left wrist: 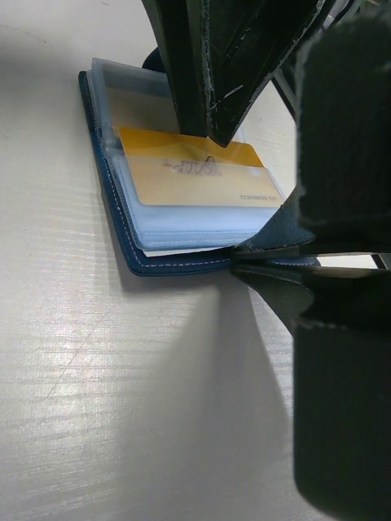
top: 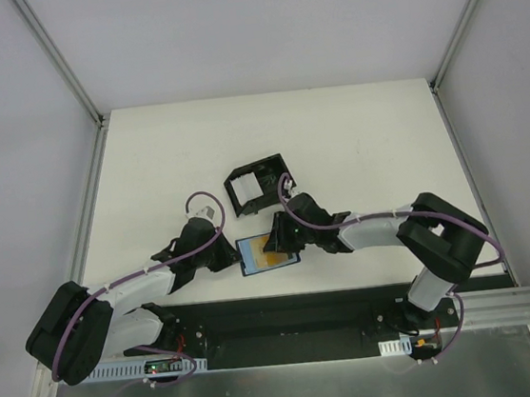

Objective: Put the credit cards into the card holder
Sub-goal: Insert the credit card into the card holder.

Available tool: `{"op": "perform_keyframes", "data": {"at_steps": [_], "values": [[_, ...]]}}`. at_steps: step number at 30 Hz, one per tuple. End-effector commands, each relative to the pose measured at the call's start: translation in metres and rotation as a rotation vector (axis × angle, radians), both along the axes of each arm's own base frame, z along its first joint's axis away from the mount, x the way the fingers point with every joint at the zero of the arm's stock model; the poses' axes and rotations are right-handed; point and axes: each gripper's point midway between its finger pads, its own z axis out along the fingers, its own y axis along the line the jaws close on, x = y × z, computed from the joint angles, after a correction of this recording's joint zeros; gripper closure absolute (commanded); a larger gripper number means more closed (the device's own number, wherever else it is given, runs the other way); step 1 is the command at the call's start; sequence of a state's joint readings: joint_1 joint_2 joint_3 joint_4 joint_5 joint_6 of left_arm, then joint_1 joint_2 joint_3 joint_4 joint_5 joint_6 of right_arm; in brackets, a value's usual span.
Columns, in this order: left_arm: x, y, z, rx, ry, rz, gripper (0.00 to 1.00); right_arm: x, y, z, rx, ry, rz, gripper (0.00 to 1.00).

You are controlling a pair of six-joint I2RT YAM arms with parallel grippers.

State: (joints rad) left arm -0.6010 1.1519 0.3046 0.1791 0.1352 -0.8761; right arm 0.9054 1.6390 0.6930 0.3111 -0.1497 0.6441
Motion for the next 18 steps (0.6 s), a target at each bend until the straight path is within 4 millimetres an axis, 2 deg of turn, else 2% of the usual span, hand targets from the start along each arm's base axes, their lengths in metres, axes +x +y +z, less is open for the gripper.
{"op": "perform_keyframes", "data": {"at_steps": [1, 9, 18], "values": [[-0.008, 0.011, -0.012, 0.053, 0.038, 0.001, 1.00, -0.008, -0.016, -0.024, -0.140, 0.032, 0.032, 0.66], [-0.007, 0.010, -0.010, 0.050, 0.032, -0.004, 1.00, -0.014, 0.012, -0.013, -0.159, 0.001, 0.110, 0.67], [-0.006, 0.009, -0.008, 0.046, 0.025, -0.006, 1.00, -0.019, 0.027, -0.003, -0.174, -0.036, 0.166, 0.68]]}}
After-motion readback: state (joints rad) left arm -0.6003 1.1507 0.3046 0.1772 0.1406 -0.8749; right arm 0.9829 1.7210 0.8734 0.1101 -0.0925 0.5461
